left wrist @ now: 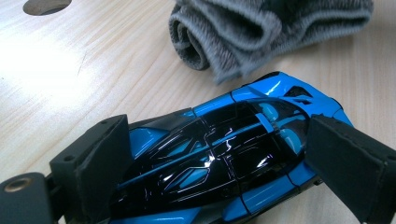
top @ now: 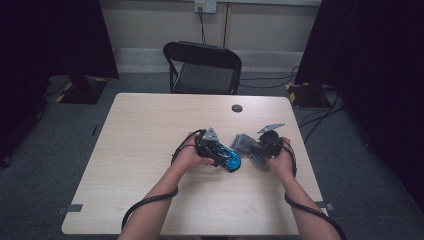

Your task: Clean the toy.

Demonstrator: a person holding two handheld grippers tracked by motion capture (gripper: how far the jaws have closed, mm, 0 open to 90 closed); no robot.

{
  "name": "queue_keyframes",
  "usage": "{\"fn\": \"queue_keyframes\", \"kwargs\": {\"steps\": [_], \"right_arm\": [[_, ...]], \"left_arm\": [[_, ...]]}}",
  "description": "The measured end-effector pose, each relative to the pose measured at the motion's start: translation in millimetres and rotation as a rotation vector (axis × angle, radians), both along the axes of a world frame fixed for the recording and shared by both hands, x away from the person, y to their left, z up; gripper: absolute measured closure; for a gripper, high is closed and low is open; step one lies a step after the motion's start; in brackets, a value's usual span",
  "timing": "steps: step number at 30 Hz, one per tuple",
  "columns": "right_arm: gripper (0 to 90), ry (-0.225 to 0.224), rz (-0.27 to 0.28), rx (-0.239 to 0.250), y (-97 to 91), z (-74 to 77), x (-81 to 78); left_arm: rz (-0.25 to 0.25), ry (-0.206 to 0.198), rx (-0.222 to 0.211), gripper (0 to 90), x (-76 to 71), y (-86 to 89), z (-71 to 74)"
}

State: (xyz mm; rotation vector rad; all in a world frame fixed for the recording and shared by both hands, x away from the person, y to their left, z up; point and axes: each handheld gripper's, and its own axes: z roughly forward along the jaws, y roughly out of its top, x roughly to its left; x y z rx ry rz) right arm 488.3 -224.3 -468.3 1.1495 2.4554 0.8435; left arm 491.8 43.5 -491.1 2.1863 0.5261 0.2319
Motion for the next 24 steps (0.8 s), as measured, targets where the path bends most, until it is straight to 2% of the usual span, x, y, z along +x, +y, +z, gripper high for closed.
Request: {"fn": "queue_keyframes", "kwargs": {"steps": [5,10,14,17,19,22,24], "right_arm": [[50.1,0.005,0.003,0.019,0.0,-2.2,-6.6],[48.0,-0.011,-0.002,0.056,-12.0,3.0,-11.6],[45.9,-0.002,-0.015,0.039,-20.8,2.2,-13.3],[51.3,0.018,-0.005,0.045,-24.0,-5.3,-14.6],[61.5,0.031,0.001,0.045,-22.1,-9.3,-15.4],[72.2,0.04,-0.001,0.033,-18.2,-9.9,-15.0],[75.5,0.037,-0.008,0.02,-16.1,-8.8,-14.1]], "left_arm": [[0.0,-0.003,-0.007,7.2,-0.4,0.0,-0.6],[0.001,0.003,-0.002,7.2,-0.7,-1.5,0.1],[0.0,0.004,-0.001,7.2,-1.1,-2.2,0.1],[0.0,0.004,-0.001,7.2,-1.1,-2.3,0.1],[-0.001,0.005,0.0,7.2,-0.9,-2.3,0.3],[-0.002,0.007,0.003,7.2,-0.7,-2.6,0.6],[0.001,0.006,0.003,7.0,-0.5,-2.7,0.7]]}}
